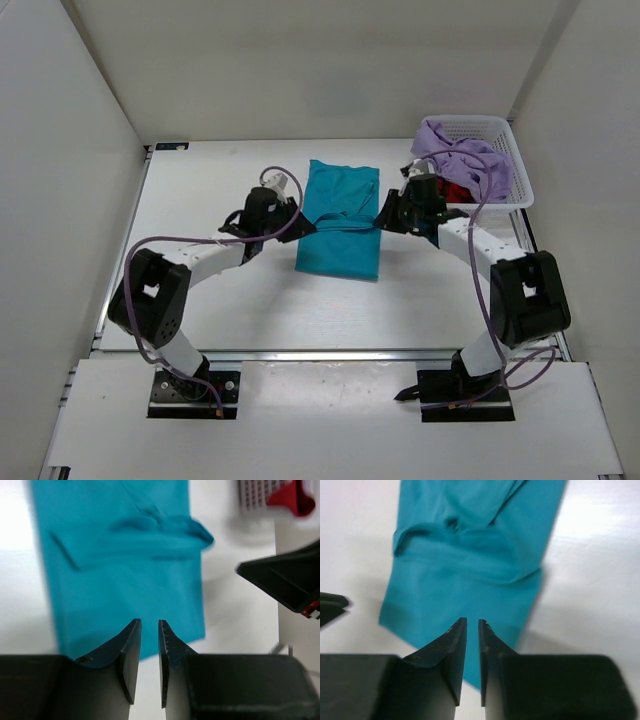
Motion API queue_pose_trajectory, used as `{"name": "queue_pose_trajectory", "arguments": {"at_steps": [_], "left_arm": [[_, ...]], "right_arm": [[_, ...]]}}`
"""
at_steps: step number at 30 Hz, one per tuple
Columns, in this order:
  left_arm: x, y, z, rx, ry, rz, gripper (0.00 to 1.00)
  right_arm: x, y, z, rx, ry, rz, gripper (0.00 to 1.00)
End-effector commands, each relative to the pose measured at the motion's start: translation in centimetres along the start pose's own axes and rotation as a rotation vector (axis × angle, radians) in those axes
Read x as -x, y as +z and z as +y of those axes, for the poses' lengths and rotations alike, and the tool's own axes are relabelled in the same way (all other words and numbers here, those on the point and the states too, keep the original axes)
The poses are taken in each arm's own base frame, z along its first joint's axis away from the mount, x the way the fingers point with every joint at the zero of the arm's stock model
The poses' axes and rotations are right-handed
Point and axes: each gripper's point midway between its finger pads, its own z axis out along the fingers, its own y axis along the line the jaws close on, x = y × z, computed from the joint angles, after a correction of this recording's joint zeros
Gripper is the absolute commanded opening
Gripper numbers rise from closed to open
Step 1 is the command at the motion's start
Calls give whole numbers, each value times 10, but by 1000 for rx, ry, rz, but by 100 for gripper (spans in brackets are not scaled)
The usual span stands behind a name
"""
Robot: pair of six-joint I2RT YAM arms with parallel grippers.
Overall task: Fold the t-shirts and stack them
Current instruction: Fold the folded rectangular tshirt in 1/3 of the way
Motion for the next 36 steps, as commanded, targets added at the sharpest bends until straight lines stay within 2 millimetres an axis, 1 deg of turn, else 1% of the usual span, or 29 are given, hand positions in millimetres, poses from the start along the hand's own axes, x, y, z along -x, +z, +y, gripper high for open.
{"name": "queue_pose_trajectory", "arguments": {"at_steps": [1,2,3,6,7,8,9,10,11,12,13,15,16,17,18,21,23,24,25,26,27,28,29,30,31,32,33,34,36], "left_arm": [[-34,6,-4,-25,6,53,30],[-45,10,4,-16,0,86,29],[-46,12,6,-15,5,86,28],[-71,18,29,55,26,156,26],[-78,16,36,70,24,171,26],[-90,12,45,87,18,193,25],[-98,7,52,98,7,201,25],[-101,1,50,92,7,200,25],[-116,-4,56,99,11,220,25],[-122,-13,62,114,10,220,25],[-131,-18,63,116,20,228,24],[-142,-33,67,119,28,233,24],[-147,-40,64,109,39,233,24],[-159,-47,69,120,40,251,24],[-163,-54,68,109,38,251,24],[-160,-66,64,93,41,222,25],[-146,-73,56,76,45,185,26],[-137,-74,49,65,53,166,28],[-127,-75,41,56,63,140,28],[-120,-77,31,37,78,123,28],[-120,-77,23,20,89,121,29],[-119,-77,10,-16,90,122,29],[-119,-77,4,-31,95,122,28],[-126,-75,-1,-45,95,139,30],[-127,-73,-6,-59,96,132,29],[-133,-70,0,-52,101,139,29],[-138,-67,7,-37,76,155,29],[-141,-67,9,-43,69,160,28],[-150,-65,25,-10,58,177,28]], "right_arm": [[-26,-3,15,36,-23,-1,12],[-44,-1,14,40,-17,40,10],[-51,-2,17,48,-27,57,6],[-90,0,2,-6,-39,131,2],[-93,-1,4,7,-49,138,1],[-101,-2,3,8,-41,145,0],[-115,-4,-3,-4,-41,172,0],[-125,-7,-9,-19,-39,187,0],[-128,-8,-9,-12,-32,191,0],[-139,-12,-13,-16,-30,208,0],[-141,-14,-14,-16,-12,211,1],[-159,-26,-15,7,-2,250,0],[-166,-29,-16,3,5,254,0],[-163,-33,-12,3,-5,241,0],[-164,-37,-9,15,-5,246,0],[-143,-44,6,30,-43,201,2],[-128,-48,18,44,-66,171,2],[-116,-50,31,68,-84,145,2],[-112,-47,38,84,-113,139,3],[-106,-44,49,107,-125,128,3],[-106,-40,55,120,-132,133,2],[-107,-33,65,144,-146,145,1],[-108,-30,74,160,-169,146,0],[-109,-20,75,165,-178,149,0],[-114,-12,84,181,-193,166,0],[-119,-4,91,195,-207,185,0],[-116,0,94,203,-217,177,0],[-120,10,98,201,-228,189,0],[-121,22,104,212,-252,198,0]]}}
